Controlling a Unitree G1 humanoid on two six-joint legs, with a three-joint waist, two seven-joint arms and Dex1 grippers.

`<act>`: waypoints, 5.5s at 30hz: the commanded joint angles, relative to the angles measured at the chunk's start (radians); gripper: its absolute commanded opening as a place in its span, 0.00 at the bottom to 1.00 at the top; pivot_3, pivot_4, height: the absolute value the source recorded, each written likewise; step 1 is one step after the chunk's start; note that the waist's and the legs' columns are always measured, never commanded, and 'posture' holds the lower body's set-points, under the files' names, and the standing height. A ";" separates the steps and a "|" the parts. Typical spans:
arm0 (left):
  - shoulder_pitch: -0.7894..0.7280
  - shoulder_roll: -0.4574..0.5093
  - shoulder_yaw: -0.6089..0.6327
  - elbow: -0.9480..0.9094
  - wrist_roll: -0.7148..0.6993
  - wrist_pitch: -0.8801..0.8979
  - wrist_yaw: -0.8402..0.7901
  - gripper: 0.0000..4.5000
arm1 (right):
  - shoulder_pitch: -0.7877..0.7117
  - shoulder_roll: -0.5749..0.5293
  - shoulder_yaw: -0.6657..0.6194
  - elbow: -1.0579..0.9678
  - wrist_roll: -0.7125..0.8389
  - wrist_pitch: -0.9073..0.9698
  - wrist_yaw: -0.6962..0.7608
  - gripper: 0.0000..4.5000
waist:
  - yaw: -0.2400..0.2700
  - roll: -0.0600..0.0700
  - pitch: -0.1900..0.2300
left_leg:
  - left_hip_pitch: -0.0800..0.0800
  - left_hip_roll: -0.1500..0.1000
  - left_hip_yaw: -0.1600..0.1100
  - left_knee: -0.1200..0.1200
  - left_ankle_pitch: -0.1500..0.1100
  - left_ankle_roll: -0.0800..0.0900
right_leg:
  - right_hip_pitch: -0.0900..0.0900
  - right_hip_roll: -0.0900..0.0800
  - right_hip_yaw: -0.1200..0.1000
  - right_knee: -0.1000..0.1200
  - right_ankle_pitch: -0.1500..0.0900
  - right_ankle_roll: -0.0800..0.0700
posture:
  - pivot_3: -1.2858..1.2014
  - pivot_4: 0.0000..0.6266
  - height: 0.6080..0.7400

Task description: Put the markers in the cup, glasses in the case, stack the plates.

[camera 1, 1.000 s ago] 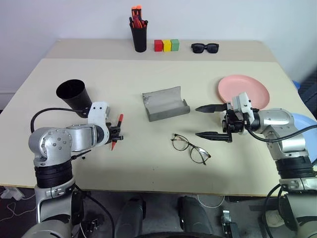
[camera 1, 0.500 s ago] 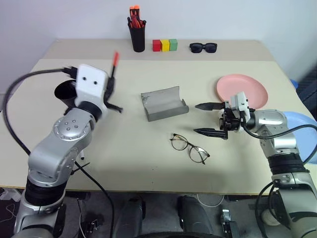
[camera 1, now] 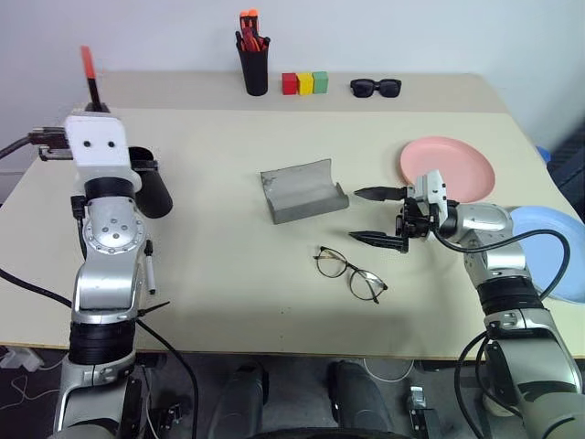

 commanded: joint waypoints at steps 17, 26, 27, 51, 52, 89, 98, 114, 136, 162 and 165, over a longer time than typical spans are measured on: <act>-0.092 -0.064 0.019 0.202 0.074 -0.144 -0.016 0.01 | 0.020 0.035 -0.080 -0.060 0.102 0.015 0.016 0.99 | 0.001 0.000 0.000 | 0.000 0.000 0.000 0.000 0.000 0.000 | 0.000 0.000 0.000 0.000 0.001 0.001 | 0.52 0.24 1.00; -0.092 -0.073 0.018 0.246 0.086 -0.178 -0.026 0.01 | 0.018 0.075 -0.104 -0.203 0.178 0.117 -0.036 0.99 | 0.000 0.000 0.000 | 0.000 0.000 0.000 0.000 0.000 0.000 | 0.000 0.000 0.000 0.001 0.001 0.001 | 0.52 0.24 1.00; -0.091 -0.074 0.019 0.246 0.088 -0.181 -0.027 0.01 | 0.019 0.078 -0.103 -0.220 0.181 0.128 -0.042 0.99 | 0.000 0.000 0.000 | 0.000 0.000 0.000 0.000 0.000 0.000 | 0.000 0.000 0.000 0.001 0.001 0.001 | 0.52 0.24 1.00; -0.094 -0.103 0.013 0.315 0.086 -0.286 -0.037 0.73 | 0.004 0.126 -0.097 -0.369 0.223 0.235 -0.134 0.99 | 0.002 0.000 0.000 | 0.000 0.000 0.000 0.000 0.000 0.000 | 0.000 0.000 0.000 0.001 0.001 0.001 | 0.52 0.24 1.00; -0.090 -0.108 0.013 0.301 0.080 -0.295 -0.043 0.73 | 0.004 0.126 -0.097 -0.370 0.223 0.236 -0.136 0.99 | 0.002 0.000 0.000 | 0.000 0.000 0.000 0.000 0.000 0.000 | 0.000 0.000 0.000 0.001 0.001 0.001 | 0.52 0.24 1.00; 0.645 0.222 0.357 -0.476 -1.602 0.596 0.526 0.73 | 0.231 0.100 -0.024 -0.369 0.209 0.179 0.105 0.99 | 0.011 -0.001 0.000 | 0.002 0.001 0.000 0.002 -0.001 0.002 | 0.004 0.000 0.000 -0.003 -0.002 -0.008 | 0.52 0.24 1.00; 0.481 0.171 0.205 -0.354 -1.565 0.554 0.655 0.73 | 0.172 0.135 0.017 -0.302 0.124 0.066 0.100 0.99 | 0.001 -0.001 0.000 | 0.002 0.001 0.000 0.001 -0.001 0.001 | 0.002 0.000 0.000 -0.001 -0.001 -0.008 | 0.52 0.24 1.00; 0.384 0.153 0.138 -0.242 -1.490 0.582 0.628 0.73 | 0.117 0.057 0.063 -0.262 -0.011 -0.089 0.097 0.99 | 0.002 -0.001 0.000 | 0.002 0.001 0.000 0.000 0.000 0.000 | 0.001 0.001 0.000 -0.001 -0.001 -0.007 | 0.52 0.24 1.00; 0.294 0.164 0.019 -0.359 -1.595 0.712 0.469 0.01 | 0.127 0.041 0.038 -0.283 0.003 -0.056 0.016 0.99 | 0.008 -0.001 0.000 | 0.001 0.000 0.000 0.001 0.000 -0.001 | 0.003 0.000 0.000 -0.002 -0.001 -0.007 | 0.52 0.24 1.00; -0.078 0.036 -0.128 -0.012 -0.210 0.008 0.075 0.01 | -0.011 0.296 -0.011 -0.386 0.186 0.130 -0.225 0.99 | 0.003 -0.002 0.001 | 0.000 0.001 -0.001 -0.011 0.002 -0.003 | -0.004 0.001 0.000 -0.003 0.001 -0.002 | 0.52 0.24 1.00; -0.068 0.021 -0.101 0.022 -0.169 -0.015 0.059 0.01 | -0.004 0.291 -0.011 -0.369 0.176 0.118 -0.208 0.99 | 0.000 -0.002 0.001 | 0.000 0.001 -0.001 -0.011 0.002 -0.003 | -0.005 0.001 0.000 -0.002 0.001 -0.002 | 0.52 0.24 1.00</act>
